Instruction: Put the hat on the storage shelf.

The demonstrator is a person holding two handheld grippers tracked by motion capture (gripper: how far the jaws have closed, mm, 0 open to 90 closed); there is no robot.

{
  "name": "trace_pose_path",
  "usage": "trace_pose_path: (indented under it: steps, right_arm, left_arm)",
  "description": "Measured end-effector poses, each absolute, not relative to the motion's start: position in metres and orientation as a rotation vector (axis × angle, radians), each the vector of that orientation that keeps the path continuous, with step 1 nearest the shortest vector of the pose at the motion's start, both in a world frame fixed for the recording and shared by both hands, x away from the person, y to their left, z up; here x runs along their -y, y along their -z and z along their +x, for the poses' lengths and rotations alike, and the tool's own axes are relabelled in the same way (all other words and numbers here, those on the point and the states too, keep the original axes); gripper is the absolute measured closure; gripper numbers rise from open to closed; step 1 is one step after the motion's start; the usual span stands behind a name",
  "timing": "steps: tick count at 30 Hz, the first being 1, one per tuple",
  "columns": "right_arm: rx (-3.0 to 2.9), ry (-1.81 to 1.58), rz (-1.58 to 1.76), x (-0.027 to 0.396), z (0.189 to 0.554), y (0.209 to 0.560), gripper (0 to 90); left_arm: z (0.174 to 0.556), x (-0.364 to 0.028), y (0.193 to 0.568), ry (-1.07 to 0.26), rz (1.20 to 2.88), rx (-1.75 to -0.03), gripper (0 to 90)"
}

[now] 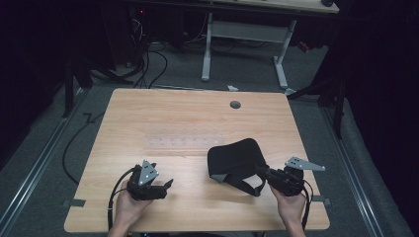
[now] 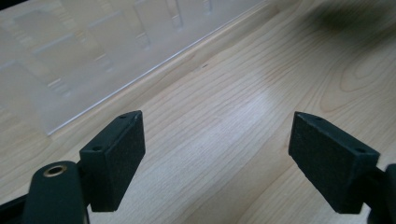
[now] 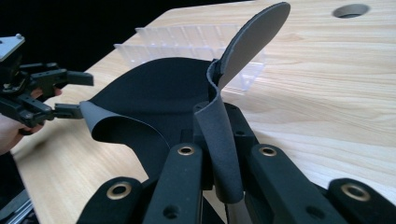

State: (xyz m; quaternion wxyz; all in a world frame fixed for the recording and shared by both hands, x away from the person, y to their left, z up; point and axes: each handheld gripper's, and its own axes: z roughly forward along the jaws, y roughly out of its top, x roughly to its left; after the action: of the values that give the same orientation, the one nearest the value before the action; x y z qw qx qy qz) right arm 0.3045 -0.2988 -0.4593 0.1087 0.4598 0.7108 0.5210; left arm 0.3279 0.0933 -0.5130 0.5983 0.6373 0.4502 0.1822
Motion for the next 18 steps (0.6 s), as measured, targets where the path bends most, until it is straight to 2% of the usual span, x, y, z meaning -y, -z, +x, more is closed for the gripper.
trace_pose_path:
  steps: [11, 18]
  right_arm:
    - [-2.175, -1.572, 1.298, 0.275, 0.311, 0.454, 86.2]
    - [-2.244, -1.566, 1.273, 0.258, 0.316, 0.455, 86.2]
  left_arm:
    - [0.316, -0.077, 0.5, -0.342, 1.477, -0.958, 18.4]
    - [0.309, -0.066, 0.493, -0.339, 1.493, -0.896, 17.8]
